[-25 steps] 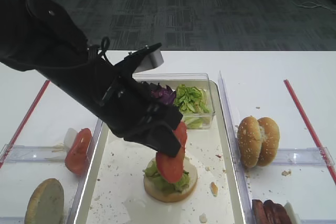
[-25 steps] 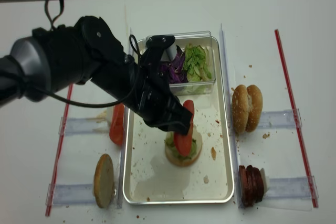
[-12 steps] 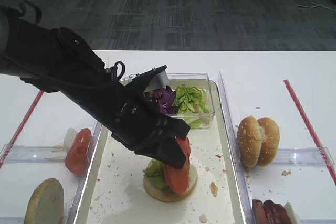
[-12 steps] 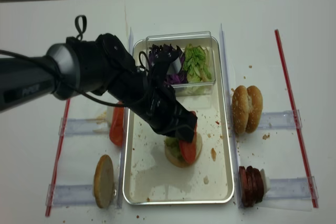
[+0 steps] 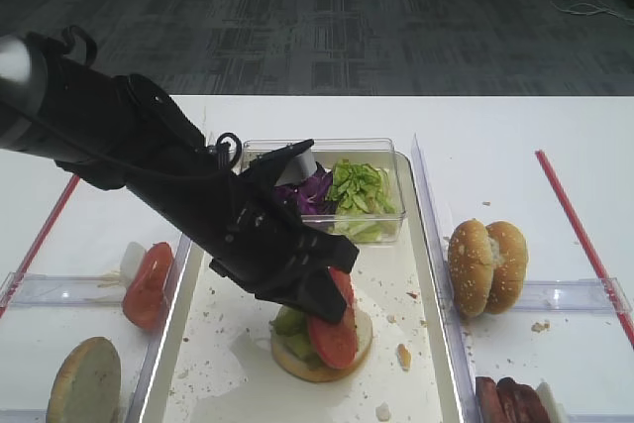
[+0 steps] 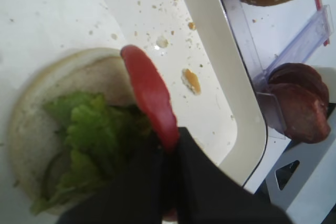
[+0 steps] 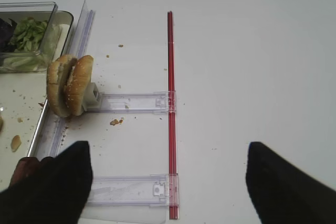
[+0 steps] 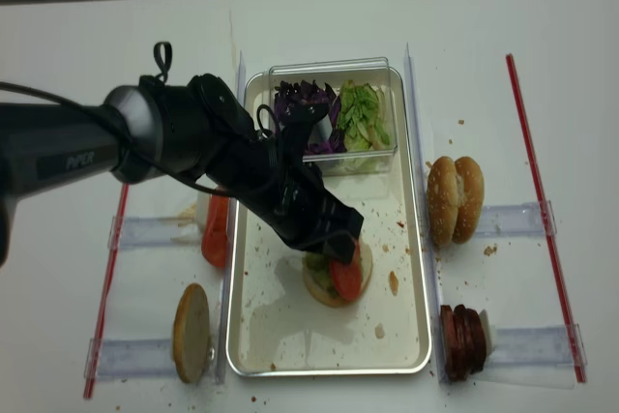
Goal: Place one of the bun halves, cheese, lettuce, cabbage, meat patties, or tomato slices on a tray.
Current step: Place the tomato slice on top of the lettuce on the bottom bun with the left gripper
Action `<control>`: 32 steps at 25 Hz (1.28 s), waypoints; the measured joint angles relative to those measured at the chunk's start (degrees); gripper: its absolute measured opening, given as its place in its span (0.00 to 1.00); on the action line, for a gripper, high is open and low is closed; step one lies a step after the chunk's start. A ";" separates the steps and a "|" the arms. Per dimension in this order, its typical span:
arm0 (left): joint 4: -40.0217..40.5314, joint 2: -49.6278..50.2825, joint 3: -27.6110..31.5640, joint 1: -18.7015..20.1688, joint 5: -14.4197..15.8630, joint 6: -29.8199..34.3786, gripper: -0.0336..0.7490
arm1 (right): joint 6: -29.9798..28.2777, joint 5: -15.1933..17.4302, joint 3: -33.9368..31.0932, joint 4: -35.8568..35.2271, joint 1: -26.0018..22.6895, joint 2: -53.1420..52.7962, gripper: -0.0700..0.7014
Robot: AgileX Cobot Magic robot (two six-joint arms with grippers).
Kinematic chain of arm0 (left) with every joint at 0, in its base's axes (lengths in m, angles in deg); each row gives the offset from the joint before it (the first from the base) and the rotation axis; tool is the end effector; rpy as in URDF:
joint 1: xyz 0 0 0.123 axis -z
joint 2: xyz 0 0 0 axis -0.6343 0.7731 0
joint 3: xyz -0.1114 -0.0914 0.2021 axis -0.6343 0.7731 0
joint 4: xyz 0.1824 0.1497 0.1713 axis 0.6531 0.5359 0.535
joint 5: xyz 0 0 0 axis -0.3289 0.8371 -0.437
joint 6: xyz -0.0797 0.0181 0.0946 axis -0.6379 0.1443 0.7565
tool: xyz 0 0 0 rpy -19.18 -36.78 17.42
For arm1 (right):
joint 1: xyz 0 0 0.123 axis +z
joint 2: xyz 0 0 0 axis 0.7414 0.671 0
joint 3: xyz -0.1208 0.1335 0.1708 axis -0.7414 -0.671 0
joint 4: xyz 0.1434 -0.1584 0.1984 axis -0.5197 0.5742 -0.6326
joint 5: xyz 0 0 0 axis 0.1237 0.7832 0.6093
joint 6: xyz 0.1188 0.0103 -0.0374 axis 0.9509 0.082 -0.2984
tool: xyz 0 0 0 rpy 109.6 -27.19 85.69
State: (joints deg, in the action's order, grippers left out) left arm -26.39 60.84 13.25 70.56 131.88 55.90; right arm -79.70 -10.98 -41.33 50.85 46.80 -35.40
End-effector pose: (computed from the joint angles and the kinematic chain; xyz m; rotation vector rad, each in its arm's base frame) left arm 0.2765 -0.2556 0.0733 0.6885 2.7837 -1.0724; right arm 0.0947 0.0003 0.2692 0.0038 2.1071 0.0027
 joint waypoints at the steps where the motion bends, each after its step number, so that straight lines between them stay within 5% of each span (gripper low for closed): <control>1: 0.00 0.00 0.00 0.00 -0.14 -0.11 0.07 | 0.00 0.00 0.00 0.00 0.00 0.00 0.90; 4: -0.10 0.00 0.00 0.00 -0.24 -0.22 0.10 | 0.00 0.00 0.00 0.00 0.00 0.00 0.90; 12: -0.10 0.00 0.00 -0.05 -0.93 -0.31 0.37 | 0.00 0.00 0.00 0.00 0.00 0.00 0.90; 32: -0.10 0.00 0.00 -2.29 1.36 -0.31 0.44 | 0.11 0.00 0.00 0.00 0.00 0.00 0.90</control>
State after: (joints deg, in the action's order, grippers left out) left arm -26.49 60.84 13.25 68.27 133.25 55.59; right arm -79.59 -10.98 -41.33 50.85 46.80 -35.40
